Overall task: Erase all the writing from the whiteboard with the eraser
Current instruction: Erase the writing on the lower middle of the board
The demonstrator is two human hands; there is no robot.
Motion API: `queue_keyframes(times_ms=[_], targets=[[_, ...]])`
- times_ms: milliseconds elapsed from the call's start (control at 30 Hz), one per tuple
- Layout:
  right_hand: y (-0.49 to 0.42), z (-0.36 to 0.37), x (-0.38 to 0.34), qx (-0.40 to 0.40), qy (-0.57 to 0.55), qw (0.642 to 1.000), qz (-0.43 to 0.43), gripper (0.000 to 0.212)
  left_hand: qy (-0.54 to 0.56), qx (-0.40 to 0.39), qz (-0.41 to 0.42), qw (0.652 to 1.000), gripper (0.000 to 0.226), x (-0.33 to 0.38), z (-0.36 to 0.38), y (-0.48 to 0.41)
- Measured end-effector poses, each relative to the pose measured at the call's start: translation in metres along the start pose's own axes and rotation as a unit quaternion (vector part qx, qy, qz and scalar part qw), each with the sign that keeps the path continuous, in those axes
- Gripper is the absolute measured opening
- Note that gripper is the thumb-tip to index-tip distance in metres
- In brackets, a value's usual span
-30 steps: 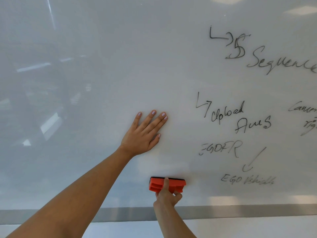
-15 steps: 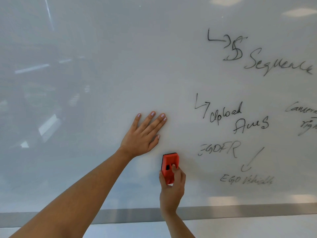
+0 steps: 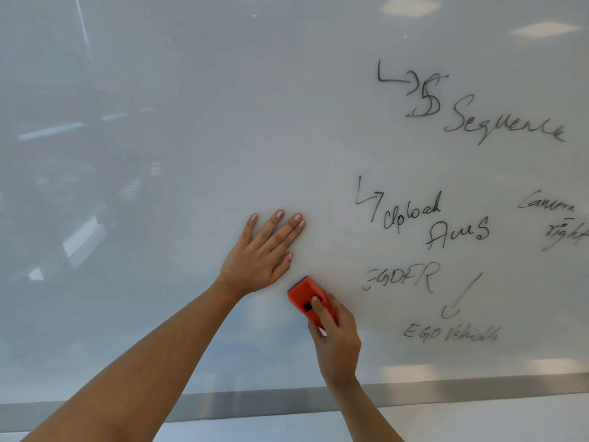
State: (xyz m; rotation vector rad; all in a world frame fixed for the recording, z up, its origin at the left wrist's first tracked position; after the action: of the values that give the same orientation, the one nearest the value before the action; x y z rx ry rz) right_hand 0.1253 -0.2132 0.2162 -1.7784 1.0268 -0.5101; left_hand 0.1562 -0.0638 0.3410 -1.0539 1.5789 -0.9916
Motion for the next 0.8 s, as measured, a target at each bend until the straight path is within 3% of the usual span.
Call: queue_keyframes(times_ms=[100,200,300,500,700,800], targets=[[0.006,-0.006,0.007,-0.032,0.022,0.998,-0.046,0.075,0.005,0.001,0.002,1.000,0.063,0.000,-0.001,0.000],[-0.010,-0.032,0.032,0.035,0.018,0.999,0.037,0.063,0.006,0.004,0.001,1.000,0.063,0.001,-0.002,0.000],[-0.038,-0.041,0.033,0.072,0.009,0.995,0.062,0.054,0.004,0.002,0.003,1.000,0.063,0.001,-0.001,0.000],[-0.058,-0.045,0.019,0.054,0.031,0.998,-0.001,0.050,0.015,0.005,-0.003,1.000,0.063,0.000,-0.003,-0.002],[-0.100,-0.066,0.012,0.132,-0.001,0.991,0.031,0.049,0.030,0.031,-0.041,0.998,0.055,0.005,-0.014,-0.025],[-0.117,-0.067,0.003,0.127,0.016,0.992,-0.007,0.049,0.021,0.045,-0.070,0.996,0.052,0.006,-0.019,-0.057]])
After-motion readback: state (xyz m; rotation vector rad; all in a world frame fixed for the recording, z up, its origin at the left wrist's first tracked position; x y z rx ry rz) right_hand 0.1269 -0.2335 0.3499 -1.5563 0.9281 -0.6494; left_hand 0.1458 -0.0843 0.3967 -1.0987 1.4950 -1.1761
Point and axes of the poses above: each hand's wrist, its own y-axis away from the middle knuckle, its own z-axis out of the palm, x = y × z, the point moved 10 cm from there along -y, towards the middle knuckle, and after that the axes turned 15 degrees about -z, right-handed, at the moved point
